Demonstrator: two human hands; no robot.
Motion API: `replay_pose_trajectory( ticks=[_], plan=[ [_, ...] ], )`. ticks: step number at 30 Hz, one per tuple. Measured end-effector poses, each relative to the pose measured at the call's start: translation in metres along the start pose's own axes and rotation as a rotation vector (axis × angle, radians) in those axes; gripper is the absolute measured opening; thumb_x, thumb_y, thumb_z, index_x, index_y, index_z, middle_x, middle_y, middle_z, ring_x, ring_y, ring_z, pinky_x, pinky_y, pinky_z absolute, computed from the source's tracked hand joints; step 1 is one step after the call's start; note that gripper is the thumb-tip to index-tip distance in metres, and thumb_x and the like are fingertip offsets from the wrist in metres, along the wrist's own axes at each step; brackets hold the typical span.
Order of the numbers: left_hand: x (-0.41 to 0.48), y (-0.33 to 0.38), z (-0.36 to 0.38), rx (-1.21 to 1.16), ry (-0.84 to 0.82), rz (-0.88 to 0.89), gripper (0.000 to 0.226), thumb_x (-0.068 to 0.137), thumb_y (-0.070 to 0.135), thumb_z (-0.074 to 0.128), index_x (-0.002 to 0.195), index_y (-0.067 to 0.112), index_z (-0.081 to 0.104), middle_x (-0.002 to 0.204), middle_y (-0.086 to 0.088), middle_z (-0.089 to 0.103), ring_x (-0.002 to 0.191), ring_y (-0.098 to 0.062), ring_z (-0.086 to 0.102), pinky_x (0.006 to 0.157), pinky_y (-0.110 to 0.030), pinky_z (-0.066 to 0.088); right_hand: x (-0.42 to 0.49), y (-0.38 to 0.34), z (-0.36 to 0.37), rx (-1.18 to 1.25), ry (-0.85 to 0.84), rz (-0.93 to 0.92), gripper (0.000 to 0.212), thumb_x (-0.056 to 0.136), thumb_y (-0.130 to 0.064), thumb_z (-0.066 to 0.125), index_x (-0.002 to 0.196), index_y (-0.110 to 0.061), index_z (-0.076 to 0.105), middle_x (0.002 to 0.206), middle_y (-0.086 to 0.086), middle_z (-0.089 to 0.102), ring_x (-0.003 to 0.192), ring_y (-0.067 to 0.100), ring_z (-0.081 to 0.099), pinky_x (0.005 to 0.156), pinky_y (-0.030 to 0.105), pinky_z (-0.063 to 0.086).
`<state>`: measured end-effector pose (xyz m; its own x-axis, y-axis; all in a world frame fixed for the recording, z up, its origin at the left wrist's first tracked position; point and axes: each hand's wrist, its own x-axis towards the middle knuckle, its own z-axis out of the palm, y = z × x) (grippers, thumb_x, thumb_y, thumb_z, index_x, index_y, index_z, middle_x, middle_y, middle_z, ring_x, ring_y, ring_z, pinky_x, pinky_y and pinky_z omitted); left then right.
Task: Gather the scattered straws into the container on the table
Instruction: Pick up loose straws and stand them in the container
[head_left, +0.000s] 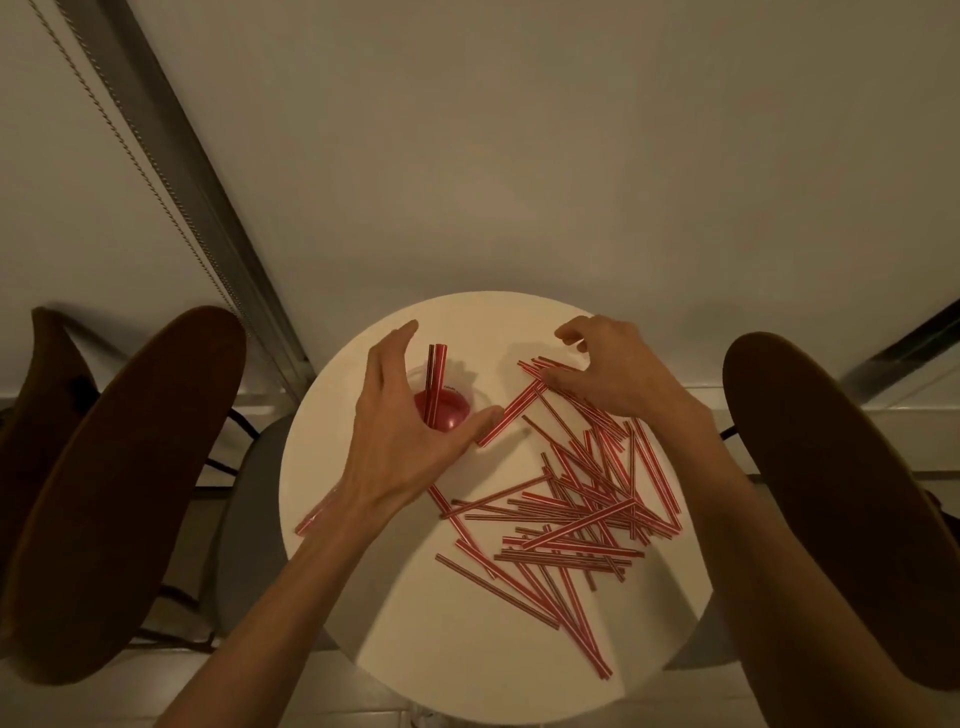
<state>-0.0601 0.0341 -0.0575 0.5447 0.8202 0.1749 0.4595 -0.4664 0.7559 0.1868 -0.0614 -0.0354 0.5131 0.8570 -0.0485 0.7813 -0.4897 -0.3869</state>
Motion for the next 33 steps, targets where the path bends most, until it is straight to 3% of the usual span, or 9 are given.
replay_pose_trajectory(
  ticks=[4, 8, 14, 19, 24, 29, 33],
  plan=[
    [-0.002, -0.009, 0.009, -0.085, -0.006, -0.071, 0.124, 0.069, 0.062, 0.094, 0.166, 0.026, 0.027, 0.166, 0.002, 0.043, 0.148, -0.02, 0.045, 0.115, -0.035, 0.033, -0.003, 0.004, 0.01, -0.119, -0.082, 0.06, 0.085, 0.084, -0.068, 0.077, 0.15, -0.018, 0.055, 0.145, 0.005, 0.06, 0.133, 0.027, 0.057, 0.107, 0.05, 0.052],
    [0.001, -0.011, 0.014, -0.153, -0.006, -0.096, 0.115, 0.071, 0.052, 0.098, 0.162, 0.024, 0.033, 0.154, 0.002, 0.059, 0.131, -0.005, 0.048, 0.11, -0.029, 0.038, -0.003, 0.005, 0.015, -0.173, -0.081, 0.075, 0.066, 0.094, -0.059, 0.072, 0.143, -0.017, 0.06, 0.138, 0.007, 0.06, 0.127, 0.028, 0.057, 0.103, 0.047, 0.053],
    [0.017, -0.007, 0.028, -0.192, -0.027, -0.094, 0.111, 0.067, 0.052, 0.1, 0.156, 0.022, 0.042, 0.152, 0.0, 0.061, 0.141, -0.023, 0.057, 0.108, -0.025, 0.037, 0.0, -0.012, 0.026, -0.129, -0.023, 0.069, 0.029, 0.101, -0.044, 0.067, 0.118, -0.022, 0.073, 0.115, 0.005, 0.072, 0.104, 0.026, 0.068, 0.089, 0.05, 0.061],
    [0.026, -0.008, 0.038, -0.231, -0.033, -0.072, 0.114, 0.065, 0.054, 0.101, 0.157, 0.023, 0.042, 0.154, 0.0, 0.058, 0.14, -0.022, 0.057, 0.11, -0.026, 0.039, 0.004, -0.016, 0.027, -0.17, 0.0, 0.116, 0.034, 0.1, -0.044, 0.071, 0.122, -0.019, 0.072, 0.118, 0.01, 0.069, 0.101, 0.032, 0.069, 0.088, 0.049, 0.061],
    [0.027, -0.011, 0.044, -0.28, -0.04, -0.08, 0.115, 0.063, 0.056, 0.101, 0.156, 0.026, 0.041, 0.152, 0.001, 0.06, 0.131, -0.022, 0.065, 0.111, -0.038, 0.055, 0.01, -0.017, 0.031, -0.202, 0.021, 0.144, 0.024, 0.102, -0.035, 0.07, 0.117, -0.016, 0.071, 0.117, 0.013, 0.063, 0.103, 0.035, 0.065, 0.088, 0.049, 0.058],
    [0.028, -0.016, 0.044, -0.317, -0.057, -0.076, 0.117, 0.059, 0.051, 0.104, 0.153, 0.029, 0.039, 0.15, 0.003, 0.06, 0.132, -0.021, 0.065, 0.112, -0.044, 0.057, 0.015, -0.013, 0.034, -0.05, 0.021, 0.18, 0.013, 0.096, -0.033, 0.072, 0.105, -0.027, 0.079, 0.11, 0.008, 0.074, 0.096, 0.03, 0.072, 0.087, 0.05, 0.063],
    [0.026, -0.019, 0.042, -0.318, -0.089, -0.092, 0.113, 0.061, 0.042, 0.105, 0.152, 0.032, 0.039, 0.15, 0.005, 0.059, 0.132, -0.019, 0.063, 0.111, -0.043, 0.058, 0.017, -0.004, 0.028, 0.142, 0.062, 0.183, 0.01, 0.095, -0.03, 0.079, 0.101, -0.025, 0.085, 0.099, -0.005, 0.079, 0.094, 0.015, 0.073, 0.089, 0.035, 0.06]
  ],
)
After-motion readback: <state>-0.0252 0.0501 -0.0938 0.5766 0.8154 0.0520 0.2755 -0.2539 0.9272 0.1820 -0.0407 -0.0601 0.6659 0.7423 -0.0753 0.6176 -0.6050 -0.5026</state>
